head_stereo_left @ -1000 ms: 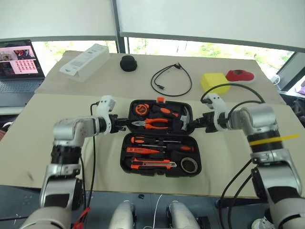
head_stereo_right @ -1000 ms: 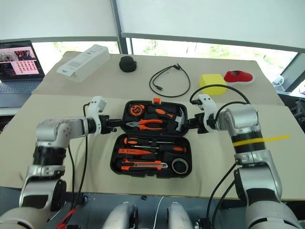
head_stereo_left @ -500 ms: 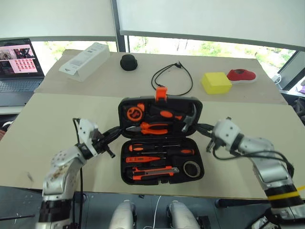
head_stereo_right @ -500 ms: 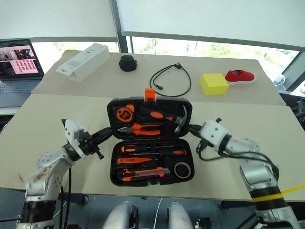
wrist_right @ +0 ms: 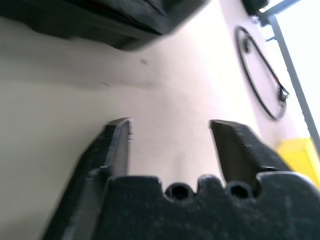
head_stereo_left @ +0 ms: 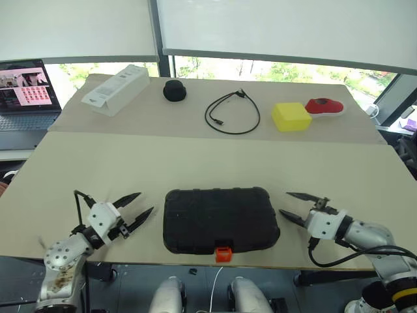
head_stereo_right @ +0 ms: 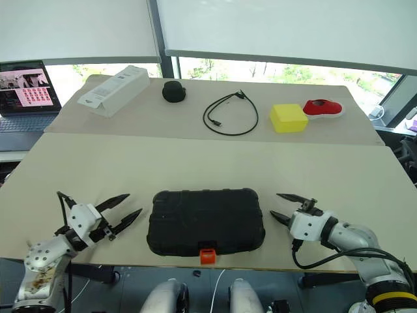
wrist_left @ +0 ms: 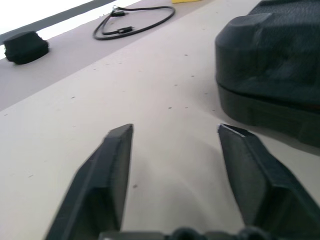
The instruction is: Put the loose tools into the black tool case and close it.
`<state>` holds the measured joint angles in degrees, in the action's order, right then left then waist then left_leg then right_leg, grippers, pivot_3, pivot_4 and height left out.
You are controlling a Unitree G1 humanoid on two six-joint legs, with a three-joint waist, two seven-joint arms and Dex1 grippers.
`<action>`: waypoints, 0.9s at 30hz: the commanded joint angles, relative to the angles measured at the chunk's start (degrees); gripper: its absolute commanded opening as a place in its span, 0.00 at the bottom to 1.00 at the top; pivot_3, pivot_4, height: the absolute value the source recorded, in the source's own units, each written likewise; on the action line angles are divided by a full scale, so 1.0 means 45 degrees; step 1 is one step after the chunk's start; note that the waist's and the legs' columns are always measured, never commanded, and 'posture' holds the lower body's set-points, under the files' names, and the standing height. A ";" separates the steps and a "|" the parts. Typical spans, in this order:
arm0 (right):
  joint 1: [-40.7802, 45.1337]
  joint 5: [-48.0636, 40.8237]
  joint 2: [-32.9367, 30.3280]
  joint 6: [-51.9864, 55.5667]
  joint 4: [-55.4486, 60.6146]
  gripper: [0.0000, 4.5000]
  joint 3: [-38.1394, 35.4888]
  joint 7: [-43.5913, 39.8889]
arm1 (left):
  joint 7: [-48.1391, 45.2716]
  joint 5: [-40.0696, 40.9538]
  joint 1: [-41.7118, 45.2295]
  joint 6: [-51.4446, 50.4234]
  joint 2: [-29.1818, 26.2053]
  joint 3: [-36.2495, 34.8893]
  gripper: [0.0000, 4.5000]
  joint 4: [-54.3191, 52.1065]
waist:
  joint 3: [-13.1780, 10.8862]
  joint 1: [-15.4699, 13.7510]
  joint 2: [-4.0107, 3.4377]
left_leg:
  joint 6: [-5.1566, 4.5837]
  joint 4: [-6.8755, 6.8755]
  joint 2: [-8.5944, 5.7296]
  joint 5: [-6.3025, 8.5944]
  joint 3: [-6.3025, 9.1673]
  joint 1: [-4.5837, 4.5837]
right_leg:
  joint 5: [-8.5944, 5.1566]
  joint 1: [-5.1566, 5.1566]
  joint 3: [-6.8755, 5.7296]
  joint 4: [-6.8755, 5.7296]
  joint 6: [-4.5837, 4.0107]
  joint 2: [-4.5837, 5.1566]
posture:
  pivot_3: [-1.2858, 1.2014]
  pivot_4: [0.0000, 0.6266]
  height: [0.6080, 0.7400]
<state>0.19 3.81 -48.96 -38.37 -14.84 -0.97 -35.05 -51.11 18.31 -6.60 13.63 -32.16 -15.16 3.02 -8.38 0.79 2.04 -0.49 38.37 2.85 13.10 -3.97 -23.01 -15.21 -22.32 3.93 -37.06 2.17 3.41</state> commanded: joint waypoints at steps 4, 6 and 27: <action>-0.2771 -0.5535 -0.1454 0.4860 0.4245 0.53 -0.1103 -0.3588 | -0.0088 0.1103 0.1510 -0.2492 -0.0718 0.0072 0.59 -0.0360 | -0.0001 -0.0157 -0.0005 | -0.0001 -0.0010 0.0003 0.0001 0.0035 -0.0004 | -0.0001 0.0009 -0.0004 0.0005 0.0002 0.0005 | 0.52 0.24 1.00; -0.3605 -0.6172 -0.1813 0.5882 0.5405 0.36 -0.1291 -0.4226 | -0.0196 0.1216 0.2116 -0.3337 -0.0821 0.0391 0.43 -0.0480 | 0.0000 -0.0141 -0.0002 | -0.0001 -0.0008 0.0003 0.0001 0.0049 0.0001 | 0.0001 0.0012 -0.0002 0.0006 0.0005 0.0005 | 0.52 0.24 1.00; -0.0072 -0.3818 0.1416 1.0586 0.8496 0.01 0.1797 -0.2993 | -0.3523 -0.0119 0.6997 -0.5518 -0.1321 0.3805 0.02 0.2740 | -0.0031 -0.0015 0.0063 | 0.0008 0.0012 -0.0014 -0.0005 0.0008 -0.0073 | -0.0001 -0.0070 -0.0002 -0.0007 -0.0005 -0.0055 | 0.52 0.24 1.00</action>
<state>-2.32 -13.45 -43.99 7.96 23.57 8.60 -50.67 -66.72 17.90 24.39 -11.25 -38.20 2.16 16.00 -8.51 0.73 2.33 -0.45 38.42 2.80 13.07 -3.94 -23.38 -15.21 -22.67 3.91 -37.09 2.14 3.16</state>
